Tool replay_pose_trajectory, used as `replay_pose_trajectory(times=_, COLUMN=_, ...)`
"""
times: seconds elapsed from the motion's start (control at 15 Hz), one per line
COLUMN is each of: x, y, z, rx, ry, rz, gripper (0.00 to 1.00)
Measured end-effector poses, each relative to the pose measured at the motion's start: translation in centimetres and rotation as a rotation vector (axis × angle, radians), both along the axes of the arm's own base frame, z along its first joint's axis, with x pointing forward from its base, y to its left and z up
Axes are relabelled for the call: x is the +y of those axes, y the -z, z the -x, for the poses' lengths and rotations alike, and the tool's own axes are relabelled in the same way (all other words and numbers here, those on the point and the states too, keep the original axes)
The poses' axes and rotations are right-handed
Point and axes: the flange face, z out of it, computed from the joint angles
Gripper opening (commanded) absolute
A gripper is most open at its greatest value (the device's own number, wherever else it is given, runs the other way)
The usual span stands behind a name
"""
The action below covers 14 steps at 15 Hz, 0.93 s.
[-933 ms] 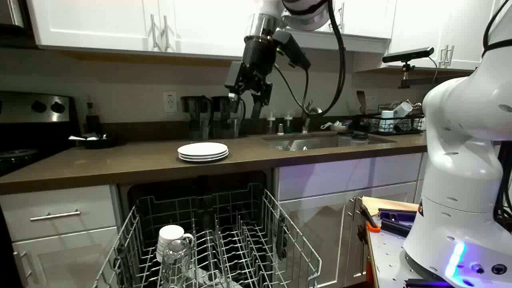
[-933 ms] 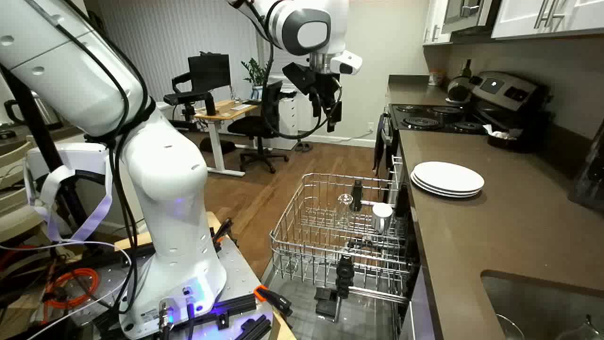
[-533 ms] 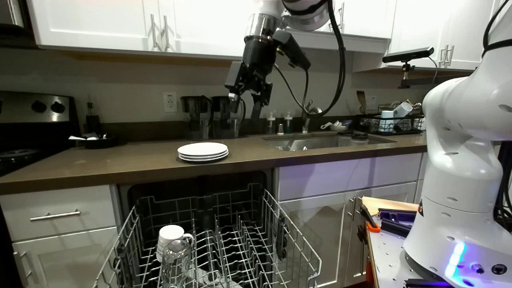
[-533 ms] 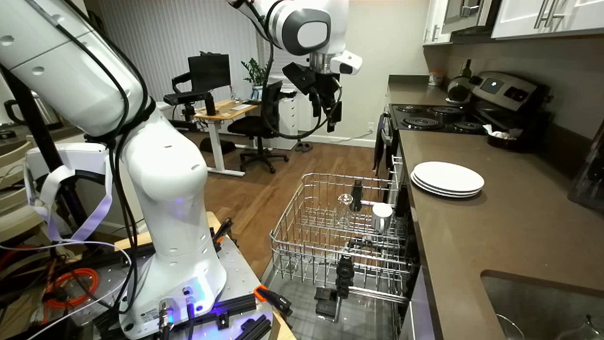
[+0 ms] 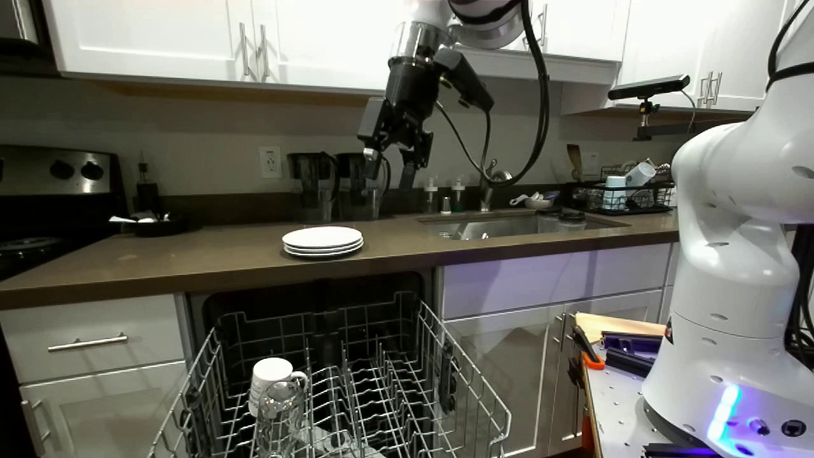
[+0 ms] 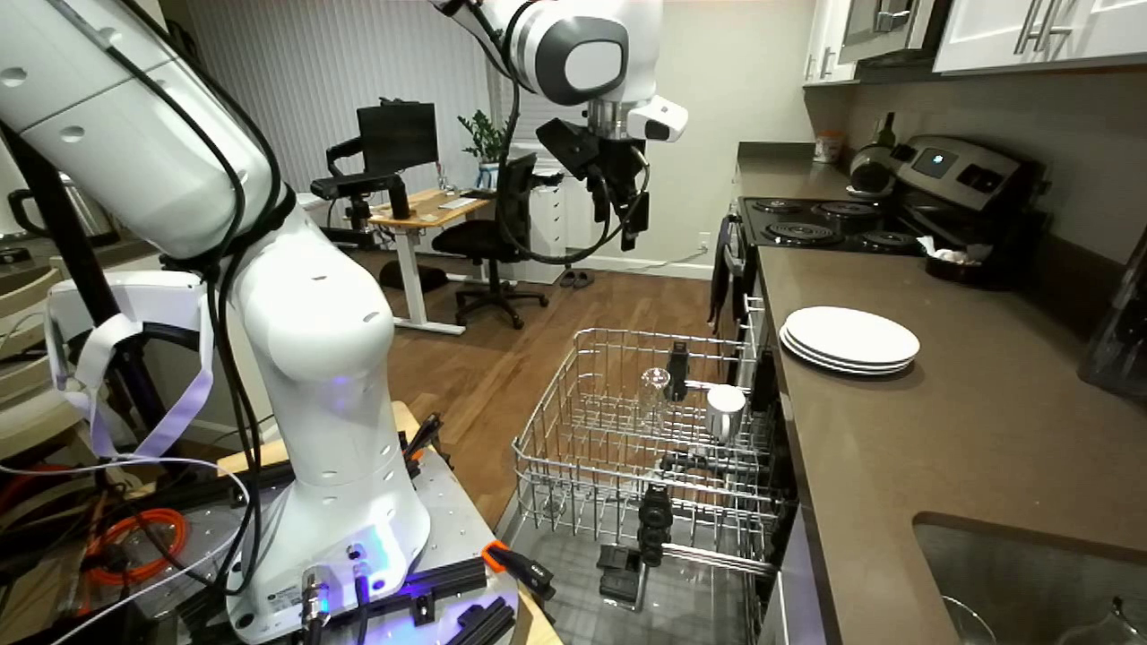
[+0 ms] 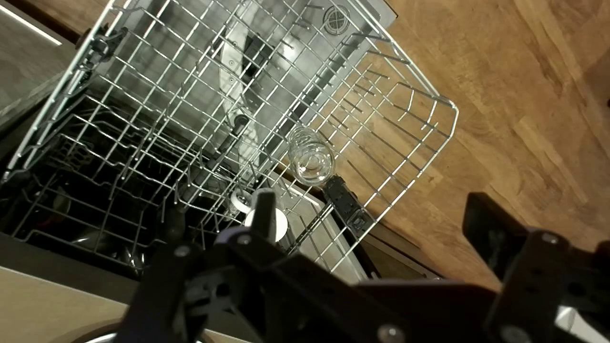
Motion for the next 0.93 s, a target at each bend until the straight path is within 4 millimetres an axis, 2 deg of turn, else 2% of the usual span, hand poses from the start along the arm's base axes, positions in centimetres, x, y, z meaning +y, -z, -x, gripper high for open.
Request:
replay_pose_trajectory(times=0.2, x=1.4, y=0.9, z=-0.2, rx=0.015, ry=-0.042, rz=0.041, gripper=1.0)
replay_pose_trajectory(times=0.4, x=5.7, y=2.8, z=-1.4, rx=0.029, ry=-0.126, rz=0.155, gripper=1.0)
replay_pose_trajectory(times=0.6, x=11.4, y=4.2, z=-4.0, rx=-0.012, ry=-0.198, rz=0.318, gripper=1.0)
replay_pose_trajectory(times=0.73, x=14.8, y=4.2, z=-6.0, rx=-0.066, ry=-0.228, rz=0.425, gripper=1.0)
replay_pose_trajectory(times=0.87, x=16.8, y=3.2, z=-8.1, rx=-0.121, ry=-0.244, rz=0.533, gripper=1.0)
replay_pose_trajectory(times=0.93, x=17.1, y=2.7, z=-9.1, rx=-0.137, ry=-0.244, rz=0.592, gripper=1.0)
